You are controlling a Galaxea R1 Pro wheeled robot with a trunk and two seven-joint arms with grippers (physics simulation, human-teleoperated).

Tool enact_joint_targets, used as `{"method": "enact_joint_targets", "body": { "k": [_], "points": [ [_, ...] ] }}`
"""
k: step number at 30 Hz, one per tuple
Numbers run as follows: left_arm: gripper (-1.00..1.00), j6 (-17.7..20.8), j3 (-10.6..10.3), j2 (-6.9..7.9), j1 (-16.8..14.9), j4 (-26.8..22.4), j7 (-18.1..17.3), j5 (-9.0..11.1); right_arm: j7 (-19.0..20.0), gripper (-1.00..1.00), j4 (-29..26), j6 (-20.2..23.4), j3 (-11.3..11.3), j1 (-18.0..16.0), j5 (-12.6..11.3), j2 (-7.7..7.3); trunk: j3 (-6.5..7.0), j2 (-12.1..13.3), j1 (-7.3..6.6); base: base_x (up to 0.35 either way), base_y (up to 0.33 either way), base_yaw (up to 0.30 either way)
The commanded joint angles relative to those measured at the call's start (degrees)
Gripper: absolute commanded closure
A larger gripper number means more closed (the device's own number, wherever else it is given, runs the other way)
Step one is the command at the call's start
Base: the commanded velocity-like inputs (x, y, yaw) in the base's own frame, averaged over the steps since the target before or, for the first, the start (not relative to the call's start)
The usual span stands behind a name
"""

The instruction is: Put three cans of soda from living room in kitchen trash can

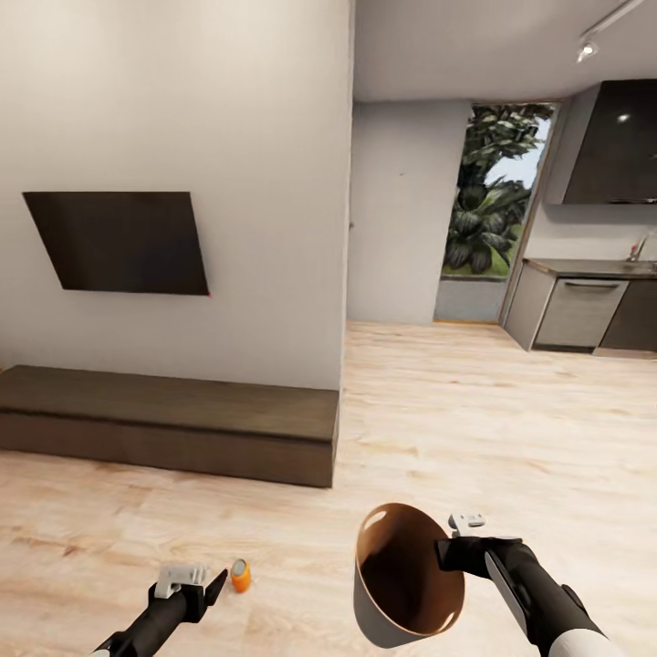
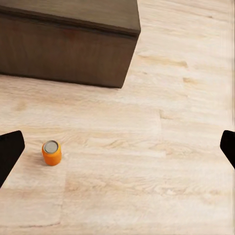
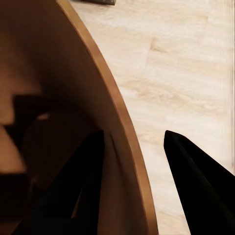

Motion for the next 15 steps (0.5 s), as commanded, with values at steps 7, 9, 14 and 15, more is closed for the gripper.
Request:
{"method": "enact_joint_targets", "body": {
  "k": [7, 9, 14, 15],
  "points": [
    [-1.0, 0.0, 0.02, 0.0, 0.0, 0.22, 0.02, -0.05, -0.51, 1.0, -0.04, 0.11, 0.04, -0.02, -0.7, 0.01, 0.01, -0.01, 0.0, 0.188, 0.104, -0.145],
    [-1.0, 0.0, 0.05, 0.0, 0.0, 0.29, 0.03, -0.06, -0.55, 1.0, -0.04, 0.11, 0.05, -0.02, -0.7, 0.01, 0.01, -0.01, 0.0, 0.248, 0.173, -0.035],
    [-1.0, 0.0, 0.08, 0.0, 0.0, 0.38, 0.03, -0.03, -0.56, 1.0, -0.05, 0.11, 0.05, -0.02, -0.7, 0.01, 0.01, -0.01, 0.0, 0.26, 0.191, -0.015],
    [-1.0, 0.0, 0.08, 0.0, 0.0, 0.39, 0.03, -0.01, -0.54, 1.0, -0.06, 0.11, 0.05, -0.02, -0.71, 0.01, 0.01, -0.01, 0.0, 0.268, 0.208, -0.004]
  ]
}}
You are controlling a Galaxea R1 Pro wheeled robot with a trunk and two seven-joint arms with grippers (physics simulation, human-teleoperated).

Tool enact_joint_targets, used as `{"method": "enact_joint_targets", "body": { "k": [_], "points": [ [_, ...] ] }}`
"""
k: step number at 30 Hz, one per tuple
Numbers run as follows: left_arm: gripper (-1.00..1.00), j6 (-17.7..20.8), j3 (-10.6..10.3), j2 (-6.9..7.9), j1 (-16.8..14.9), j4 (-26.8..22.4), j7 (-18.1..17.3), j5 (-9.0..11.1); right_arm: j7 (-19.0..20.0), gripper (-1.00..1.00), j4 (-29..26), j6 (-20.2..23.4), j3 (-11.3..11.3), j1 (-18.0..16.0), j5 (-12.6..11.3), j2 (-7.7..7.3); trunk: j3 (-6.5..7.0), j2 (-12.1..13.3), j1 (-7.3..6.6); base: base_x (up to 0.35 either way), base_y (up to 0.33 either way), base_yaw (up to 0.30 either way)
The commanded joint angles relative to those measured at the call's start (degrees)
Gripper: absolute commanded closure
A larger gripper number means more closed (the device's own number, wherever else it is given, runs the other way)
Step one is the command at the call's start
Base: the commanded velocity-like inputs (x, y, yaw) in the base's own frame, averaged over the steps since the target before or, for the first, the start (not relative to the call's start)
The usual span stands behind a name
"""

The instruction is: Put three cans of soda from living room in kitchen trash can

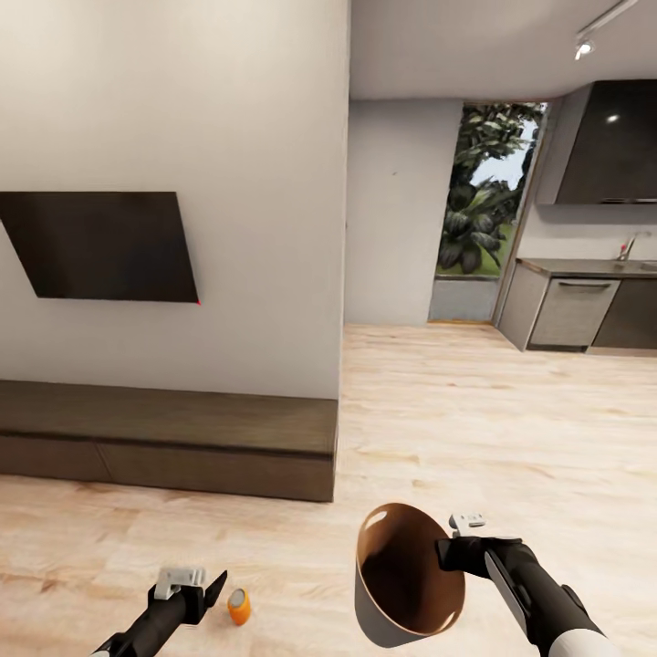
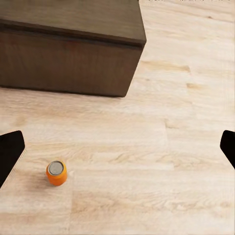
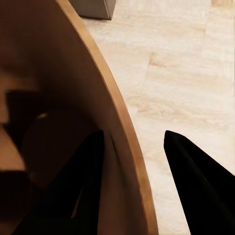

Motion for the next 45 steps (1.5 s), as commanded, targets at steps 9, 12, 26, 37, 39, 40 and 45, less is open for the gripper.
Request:
{"method": "enact_joint_targets", "body": {
  "k": [9, 12, 26, 37, 39, 40, 45],
  "points": [
    [-1.0, 0.0, 0.0, 0.0, 0.0, 0.06, 0.02, -0.05, 0.07, 1.0, -0.05, 0.1, -0.02, -0.02, -0.63, 0.01, 0.01, -0.01, 0.0, 0.27, 0.214, -0.001],
    [-1.0, 0.0, 0.0, 0.0, 0.0, 0.06, 0.05, -0.05, 0.09, 1.0, -0.04, 0.1, -0.02, -0.02, -0.63, 0.01, 0.01, -0.01, 0.0, 0.271, 0.215, 0.0],
    [-1.0, 0.0, 0.0, 0.0, 0.0, 2.23, 0.08, -0.03, -0.09, 1.0, -0.03, 0.1, 0.06, -0.02, -0.39, 0.01, 0.01, -0.01, 0.0, 0.257, 0.226, 0.0],
    [-1.0, 0.0, -0.07, 0.0, 0.0, 2.5, 0.09, -0.13, 0.32, 1.0, -0.07, 0.06, -0.3, -0.02, -0.62, -0.05, 0.01, -0.01, 0.0, 0.236, 0.181, 0.0],
    [-1.0, 0.0, -0.08, 0.0, 0.0, 2.51, 0.09, -0.13, 0.46, 1.0, -0.09, 0.03, -0.58, -0.02, -0.7, -0.17, 0.01, -0.01, 0.0, 0.182, 0.054, -0.033],
    [-1.0, 0.0, -0.06, 0.0, 0.0, 2.51, 0.09, -0.13, 0.49, 1.0, -0.09, 0.03, -0.65, -0.02, -0.72, -0.21, 0.03, -0.01, 0.0, 0.162, 0.034, -0.097],
    [-1.0, 0.0, -0.08, 0.0, 0.0, 2.52, 0.09, -0.12, 0.58, 1.0, -0.11, 0.01, -0.81, -0.02, -0.79, -0.27, 0.18, -0.01, 0.0, 0.111, 0.015, -0.178]
  ]
}}
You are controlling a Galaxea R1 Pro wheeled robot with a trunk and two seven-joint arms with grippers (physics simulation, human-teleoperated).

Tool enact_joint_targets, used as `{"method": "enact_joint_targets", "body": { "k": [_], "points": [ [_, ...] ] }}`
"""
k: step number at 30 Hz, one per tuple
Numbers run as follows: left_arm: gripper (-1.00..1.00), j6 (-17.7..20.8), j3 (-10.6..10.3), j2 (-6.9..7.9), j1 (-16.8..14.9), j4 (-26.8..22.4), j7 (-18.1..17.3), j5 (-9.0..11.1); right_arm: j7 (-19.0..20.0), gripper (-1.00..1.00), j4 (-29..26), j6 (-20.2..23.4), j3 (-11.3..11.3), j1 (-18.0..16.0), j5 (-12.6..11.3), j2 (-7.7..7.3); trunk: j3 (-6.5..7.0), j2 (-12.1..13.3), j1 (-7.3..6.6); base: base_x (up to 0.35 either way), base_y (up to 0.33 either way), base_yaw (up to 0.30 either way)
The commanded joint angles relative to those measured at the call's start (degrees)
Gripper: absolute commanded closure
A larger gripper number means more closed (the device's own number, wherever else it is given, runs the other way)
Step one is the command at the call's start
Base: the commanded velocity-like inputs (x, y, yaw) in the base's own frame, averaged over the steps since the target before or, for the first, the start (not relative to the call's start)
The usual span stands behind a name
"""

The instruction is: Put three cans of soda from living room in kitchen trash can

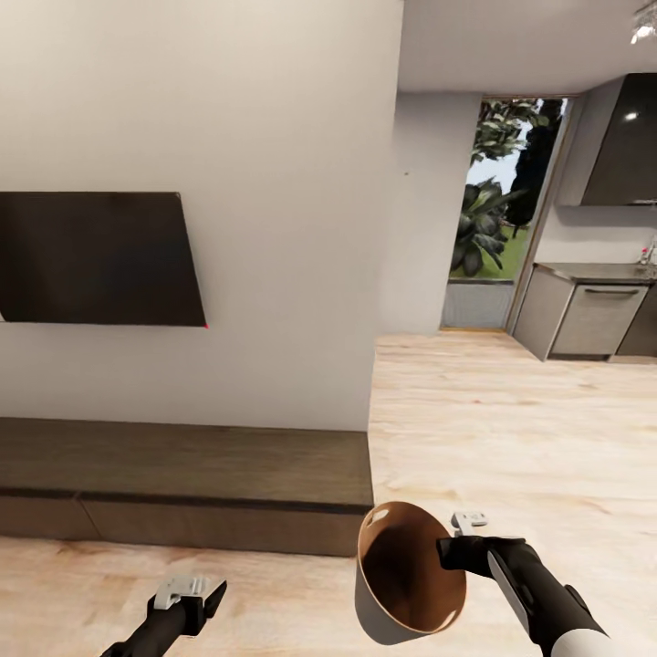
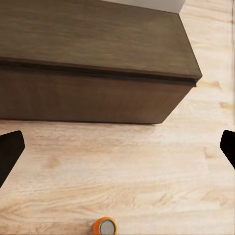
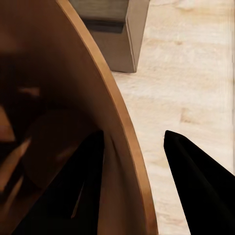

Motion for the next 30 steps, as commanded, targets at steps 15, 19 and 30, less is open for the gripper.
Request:
{"method": "enact_joint_targets", "body": {
  "k": [15, 19, 30],
  "points": [
    [-1.0, 0.0, 0.08, 0.0, 0.0, 0.0, 0.0, 0.05, -0.02, 1.0, -0.05, 0.09, -0.08, -0.02, -0.55, -0.07, 0.71, 0.0, 0.0, 0.012, 0.001, -0.234],
    [-1.0, -0.03, 0.11, 0.0, 0.0, 0.15, 0.06, 0.05, -0.02, 1.0, -0.05, 0.09, -0.46, -0.02, -0.5, -0.3, 0.89, 0.0, 0.0, 0.0, 0.0, -0.233],
    [-1.0, -6.63, 0.32, -0.23, -0.22, 9.73, 5.43, 0.22, -0.06, 1.0, -0.15, 0.92, -3.16, -0.03, -0.42, -0.63, -0.36, -2.81, 1.54, 0.0, 0.0, -0.054]
  ]
}}
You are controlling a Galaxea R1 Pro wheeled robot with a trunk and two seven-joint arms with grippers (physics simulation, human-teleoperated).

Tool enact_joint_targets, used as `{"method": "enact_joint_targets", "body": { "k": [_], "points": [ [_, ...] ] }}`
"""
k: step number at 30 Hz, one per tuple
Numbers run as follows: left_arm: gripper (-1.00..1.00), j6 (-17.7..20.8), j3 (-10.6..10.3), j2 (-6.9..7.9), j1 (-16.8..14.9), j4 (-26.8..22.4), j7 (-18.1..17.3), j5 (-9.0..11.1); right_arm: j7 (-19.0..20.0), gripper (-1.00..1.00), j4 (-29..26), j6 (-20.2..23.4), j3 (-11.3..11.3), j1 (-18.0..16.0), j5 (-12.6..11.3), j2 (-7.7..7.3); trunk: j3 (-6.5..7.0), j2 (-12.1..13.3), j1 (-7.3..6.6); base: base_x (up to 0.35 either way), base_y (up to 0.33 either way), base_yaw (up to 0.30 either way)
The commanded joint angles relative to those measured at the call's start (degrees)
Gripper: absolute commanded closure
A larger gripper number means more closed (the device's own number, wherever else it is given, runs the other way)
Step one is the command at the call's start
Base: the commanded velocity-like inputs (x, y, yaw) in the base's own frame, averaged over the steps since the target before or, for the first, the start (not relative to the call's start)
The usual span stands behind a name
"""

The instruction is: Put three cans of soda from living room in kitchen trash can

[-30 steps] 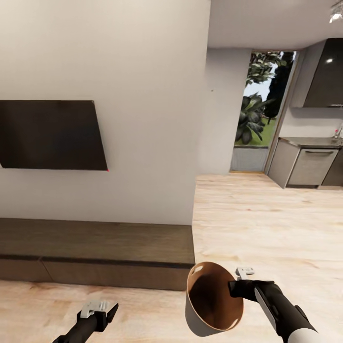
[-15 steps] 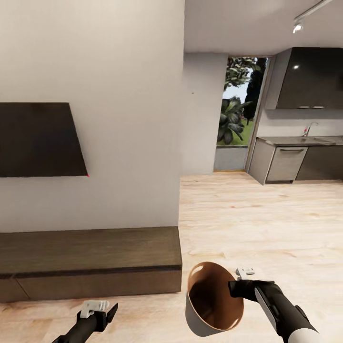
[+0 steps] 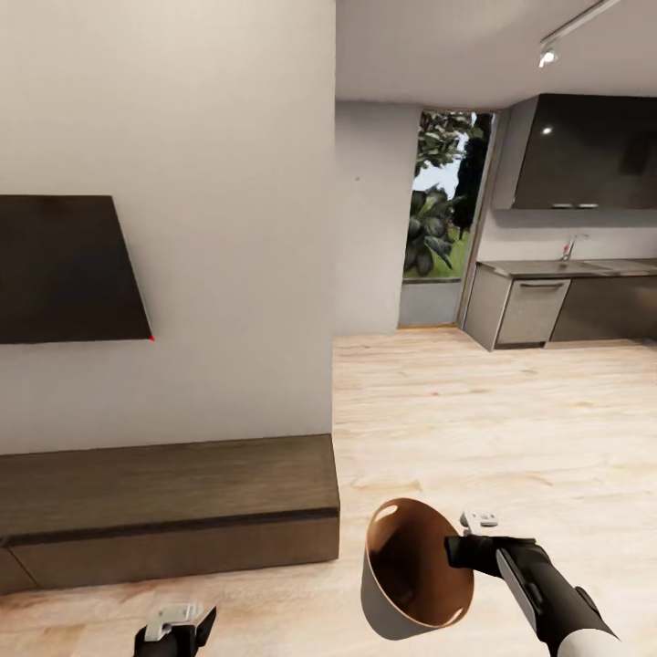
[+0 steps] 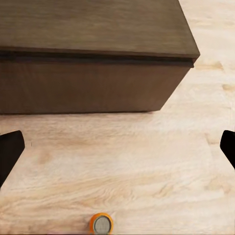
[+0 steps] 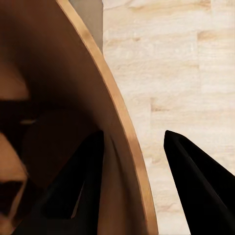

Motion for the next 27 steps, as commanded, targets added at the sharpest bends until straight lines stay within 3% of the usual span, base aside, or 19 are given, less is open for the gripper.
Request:
{"method": "enact_joint_targets", "body": {
  "k": [1, 3, 8, 12, 14, 20, 27],
  "points": [
    [-1.0, -0.8, -0.02, -0.01, -0.01, 0.62, 0.71, 0.02, -0.05, 1.0, -0.05, 0.31, -0.06, -0.04, -0.6, 0.01, -0.23, -0.43, 0.22, 0.0, 0.0, -0.007],
    [-1.0, -3.51, -0.05, -0.02, -0.04, 2.29, 2.65, 0.06, -0.14, 1.0, -0.36, 3.28, -2.24, -0.11, -0.53, 0.02, -0.74, -1.23, 0.66, 0.0, 0.0, -0.002],
    [-1.0, -4.4, -0.11, 0.03, -0.05, 2.82, 3.21, 0.02, -0.39, 1.0, -0.82, 8.63, -4.02, -0.73, -0.4, -0.07, -2.05, -3.23, 1.76, 0.0, 0.0, -0.001],
    [-1.0, -4.53, -0.2, 0.03, -0.05, 2.93, 3.27, -0.06, -0.54, 1.0, -0.89, 9.91, -4.36, -2.55, -0.44, -0.72, -3.11, -4.84, 2.64, 0.0, 0.0, 0.0],
    [-1.0, -4.62, -0.23, -0.01, -0.05, 3.19, 3.23, -0.17, -0.53, 1.0, -0.91, 13.75, -4.48, -5.6, -0.48, -1.96, -3.64, -5.64, 3.08, 0.0, 0.0, 0.0],
    [-1.0, -6.71, -0.24, -0.04, -0.1, 5.06, 3.23, -0.16, -0.53, 1.0, -0.86, 19.92, -4.53, -10.86, -0.49, -3.11, -5.24, -8.05, 4.4, 0.0, 0.0, 0.0],
    [-1.0, -7.42, -0.24, -0.11, -0.11, 5.46, 3.3, -0.2, -0.4, 1.0, -0.83, 22.17, -4.46, -12.19, -0.49, -3.18, -7.11, -10.85, 5.93, 0.0, 0.0, 0.0]
  ]
}}
